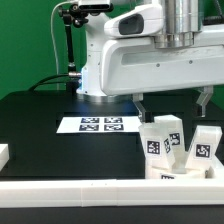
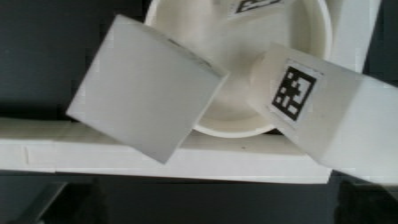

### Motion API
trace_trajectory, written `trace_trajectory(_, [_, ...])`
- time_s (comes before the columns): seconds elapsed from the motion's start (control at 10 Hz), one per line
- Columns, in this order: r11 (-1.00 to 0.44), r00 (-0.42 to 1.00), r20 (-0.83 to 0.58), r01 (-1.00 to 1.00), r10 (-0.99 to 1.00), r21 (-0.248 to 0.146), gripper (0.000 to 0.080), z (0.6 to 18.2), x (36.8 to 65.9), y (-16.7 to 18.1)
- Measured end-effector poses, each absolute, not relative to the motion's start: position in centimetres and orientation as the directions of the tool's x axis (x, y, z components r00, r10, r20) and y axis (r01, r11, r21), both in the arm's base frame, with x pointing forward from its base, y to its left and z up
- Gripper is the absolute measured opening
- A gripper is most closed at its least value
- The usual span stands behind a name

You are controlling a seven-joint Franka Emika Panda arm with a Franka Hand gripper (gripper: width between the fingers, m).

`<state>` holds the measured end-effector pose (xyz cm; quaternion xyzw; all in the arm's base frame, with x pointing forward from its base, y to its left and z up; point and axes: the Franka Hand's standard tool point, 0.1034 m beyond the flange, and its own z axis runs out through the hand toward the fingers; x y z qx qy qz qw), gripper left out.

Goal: Assemble stool

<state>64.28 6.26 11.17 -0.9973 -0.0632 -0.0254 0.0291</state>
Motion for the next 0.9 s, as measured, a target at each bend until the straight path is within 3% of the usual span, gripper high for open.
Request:
trace_trajectory(0.2, [-0.950, 0.948, 0.086, 0.310, 0.306, -0.033, 0.0649, 11.1, 64.4, 6.1])
trace_trajectory(0.5, [-0.770, 0.768, 0.070, 0.638, 0.636, 0.000, 0.0649, 10.2, 63.4, 5.3])
trace_trajectory(0.9, [-0.603, 0.602, 0.037, 0.797, 0.798, 0.029, 0.0649, 9.6, 63.0, 4.4])
